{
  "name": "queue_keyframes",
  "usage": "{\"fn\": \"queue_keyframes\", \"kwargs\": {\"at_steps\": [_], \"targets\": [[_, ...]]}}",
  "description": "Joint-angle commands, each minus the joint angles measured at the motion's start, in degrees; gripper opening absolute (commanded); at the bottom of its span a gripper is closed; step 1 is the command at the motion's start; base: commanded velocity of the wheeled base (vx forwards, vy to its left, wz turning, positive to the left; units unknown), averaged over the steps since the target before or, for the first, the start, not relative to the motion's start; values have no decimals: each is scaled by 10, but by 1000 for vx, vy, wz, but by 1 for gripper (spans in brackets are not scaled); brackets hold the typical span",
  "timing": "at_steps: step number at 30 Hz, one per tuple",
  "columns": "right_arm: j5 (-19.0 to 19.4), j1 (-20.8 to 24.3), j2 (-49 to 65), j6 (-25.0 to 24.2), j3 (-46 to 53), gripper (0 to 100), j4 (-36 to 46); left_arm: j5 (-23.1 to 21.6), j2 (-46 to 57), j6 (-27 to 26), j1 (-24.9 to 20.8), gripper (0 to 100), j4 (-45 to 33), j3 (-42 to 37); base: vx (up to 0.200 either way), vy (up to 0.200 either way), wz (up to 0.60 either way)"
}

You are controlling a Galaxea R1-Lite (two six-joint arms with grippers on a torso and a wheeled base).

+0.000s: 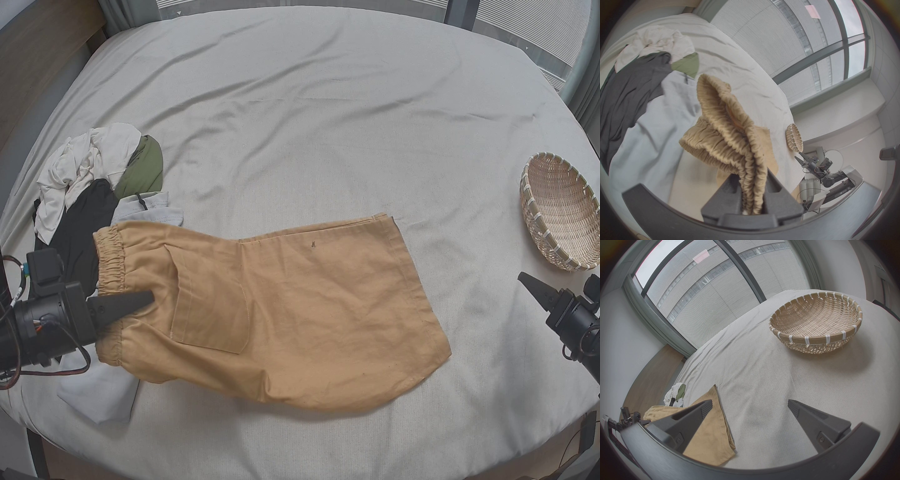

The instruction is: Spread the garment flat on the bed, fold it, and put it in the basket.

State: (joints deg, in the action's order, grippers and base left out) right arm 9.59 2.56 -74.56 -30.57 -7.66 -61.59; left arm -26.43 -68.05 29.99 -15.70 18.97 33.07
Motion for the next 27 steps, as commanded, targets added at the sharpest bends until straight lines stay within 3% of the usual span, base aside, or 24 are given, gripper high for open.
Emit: {"fn": "queue_keyframes", "kwargs": {"at_steps": [1, 5, 11, 17, 27], "targets": [[-1, 12, -14, 0, -5, 100, 0, 11, -24, 0, -55, 0, 1, 33, 0, 0, 0], [-1, 19, -19, -3, -3, 100, 0, 18, -39, 0, -86, 0, 3, 56, 0, 0, 0], [-2, 26, -40, -4, -3, 100, -6, 23, -97, 0, -173, 0, 33, 87, 0, 0, 0], [-4, 36, -49, -4, -1, 100, -24, 17, -146, 15, -187, 0, 136, 92, 0, 0, 0], [-5, 56, -45, -5, 0, 100, -27, 16, -207, 34, -232, 0, 161, 120, 0, 0, 0]]}}
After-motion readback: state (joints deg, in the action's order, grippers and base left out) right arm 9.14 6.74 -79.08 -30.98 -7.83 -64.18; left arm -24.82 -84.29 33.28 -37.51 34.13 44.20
